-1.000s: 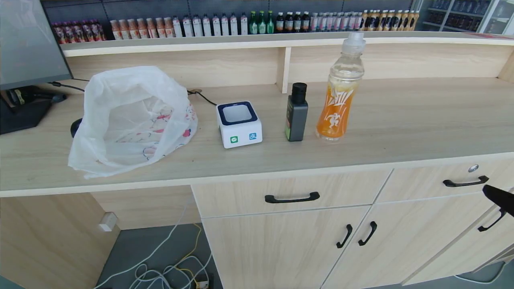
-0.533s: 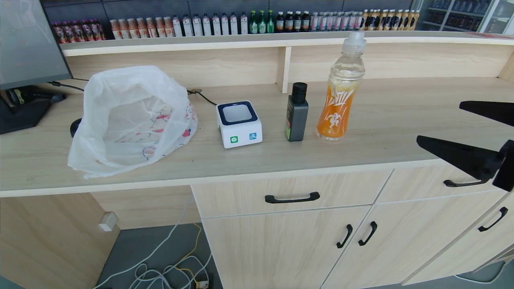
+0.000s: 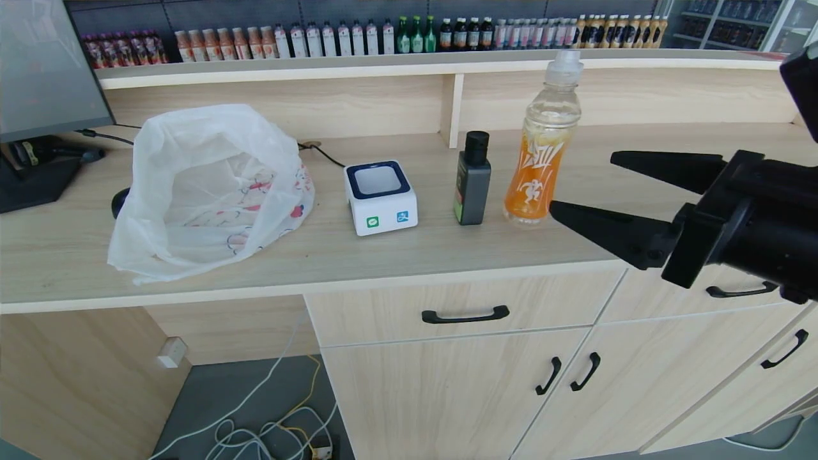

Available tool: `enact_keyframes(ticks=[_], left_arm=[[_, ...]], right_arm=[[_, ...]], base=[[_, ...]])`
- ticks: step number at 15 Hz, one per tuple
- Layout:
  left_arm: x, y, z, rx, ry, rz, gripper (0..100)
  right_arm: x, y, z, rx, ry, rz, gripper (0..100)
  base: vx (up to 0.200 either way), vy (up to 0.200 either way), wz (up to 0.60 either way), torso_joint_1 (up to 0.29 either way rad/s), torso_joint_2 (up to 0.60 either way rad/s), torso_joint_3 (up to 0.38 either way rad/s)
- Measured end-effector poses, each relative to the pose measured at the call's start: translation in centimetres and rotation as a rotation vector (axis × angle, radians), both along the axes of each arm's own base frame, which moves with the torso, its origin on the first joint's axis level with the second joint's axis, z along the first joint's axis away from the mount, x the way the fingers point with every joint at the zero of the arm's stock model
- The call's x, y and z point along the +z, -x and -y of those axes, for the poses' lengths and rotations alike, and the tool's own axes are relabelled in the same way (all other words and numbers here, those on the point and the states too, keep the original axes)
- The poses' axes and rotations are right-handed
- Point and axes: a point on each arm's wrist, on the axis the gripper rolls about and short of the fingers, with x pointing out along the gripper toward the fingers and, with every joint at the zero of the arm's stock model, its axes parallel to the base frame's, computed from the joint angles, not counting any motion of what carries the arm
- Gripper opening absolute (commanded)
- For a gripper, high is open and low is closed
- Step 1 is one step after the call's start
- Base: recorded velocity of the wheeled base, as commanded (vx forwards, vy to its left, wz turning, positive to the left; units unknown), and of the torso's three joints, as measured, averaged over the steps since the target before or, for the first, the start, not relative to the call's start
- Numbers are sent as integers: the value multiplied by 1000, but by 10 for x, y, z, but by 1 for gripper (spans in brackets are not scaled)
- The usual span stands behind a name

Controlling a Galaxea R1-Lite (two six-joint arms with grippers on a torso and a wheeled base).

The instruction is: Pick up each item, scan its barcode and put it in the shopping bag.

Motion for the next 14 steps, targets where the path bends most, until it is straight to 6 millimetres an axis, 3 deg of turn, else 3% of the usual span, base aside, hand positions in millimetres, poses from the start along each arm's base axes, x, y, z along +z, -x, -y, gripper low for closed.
enact_keyframes(ticks=[8,11,14], left_arm=[[0,0,0,0,0,0,100],[0,0,0,0,0,0,100],[0,0,0,0,0,0,100]], right_arm=[[-10,-34,-69,-113,-225,55,100],[-22,-52,-88,-201,-302,104,100],[-38,-62,-96,-224,-268,78,100]], base=[[0,0,0,0,0,0],[0,0,0,0,0,0],[0,0,0,0,0,0]])
